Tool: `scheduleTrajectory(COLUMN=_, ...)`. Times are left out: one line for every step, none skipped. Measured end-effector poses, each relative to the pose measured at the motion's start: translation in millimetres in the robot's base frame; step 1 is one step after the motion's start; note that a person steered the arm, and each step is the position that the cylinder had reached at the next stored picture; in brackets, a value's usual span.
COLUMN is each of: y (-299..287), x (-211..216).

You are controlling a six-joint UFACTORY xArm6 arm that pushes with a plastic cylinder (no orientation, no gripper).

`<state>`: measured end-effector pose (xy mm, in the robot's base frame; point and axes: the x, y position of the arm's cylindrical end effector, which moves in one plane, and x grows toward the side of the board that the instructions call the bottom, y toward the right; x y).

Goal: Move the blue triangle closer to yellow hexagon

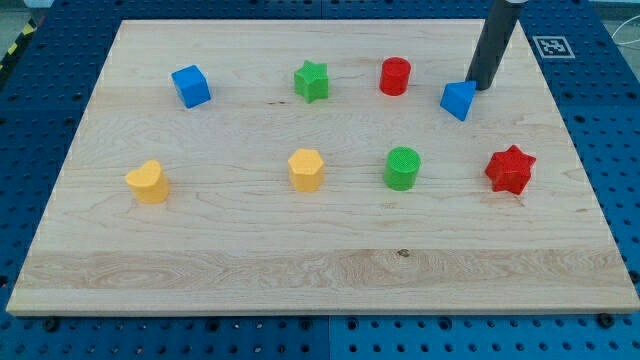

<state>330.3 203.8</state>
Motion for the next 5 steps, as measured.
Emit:
scheduleTrajectory(y=9, x=10)
scheduleTrajectory(y=10, x=22)
scheduleTrajectory(y=10, x=22)
scheduleTrajectory(y=2, x=23)
scheduleTrajectory(y=-22, x=27)
